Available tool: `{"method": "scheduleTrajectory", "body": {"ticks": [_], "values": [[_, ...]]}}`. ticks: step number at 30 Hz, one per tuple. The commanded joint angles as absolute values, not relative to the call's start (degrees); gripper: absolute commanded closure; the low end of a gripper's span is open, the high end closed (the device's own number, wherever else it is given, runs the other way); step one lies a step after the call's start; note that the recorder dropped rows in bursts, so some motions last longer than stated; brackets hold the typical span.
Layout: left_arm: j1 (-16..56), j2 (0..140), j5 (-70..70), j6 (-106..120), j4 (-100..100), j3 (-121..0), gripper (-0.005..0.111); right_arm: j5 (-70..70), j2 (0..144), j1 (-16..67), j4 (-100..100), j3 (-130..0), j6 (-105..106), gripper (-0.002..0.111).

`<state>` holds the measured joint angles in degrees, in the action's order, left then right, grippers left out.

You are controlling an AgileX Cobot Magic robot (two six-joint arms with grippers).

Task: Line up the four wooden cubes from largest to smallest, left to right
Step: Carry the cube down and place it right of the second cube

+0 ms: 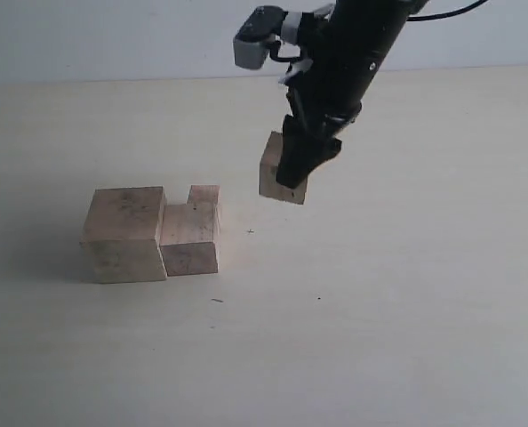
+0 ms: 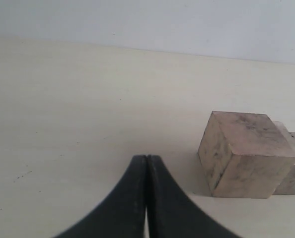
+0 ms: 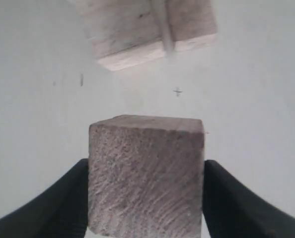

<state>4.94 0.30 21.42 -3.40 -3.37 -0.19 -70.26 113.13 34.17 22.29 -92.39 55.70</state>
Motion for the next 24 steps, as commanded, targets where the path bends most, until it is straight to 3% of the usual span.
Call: {"method": "scheduleTrajectory", "body": {"ticks": [1,24], "values": [[5.2,0.0,20.6,-3.4,-3.2,0.0,0.107,-70.0,112.8,34.0,23.6,-87.5,66.8,0.108],[5.2,0.0,20.6,-3.4,-3.2,0.0,0.107,-64.0,123.1,34.0,31.5,-85.5,78.2,0.108]]}}
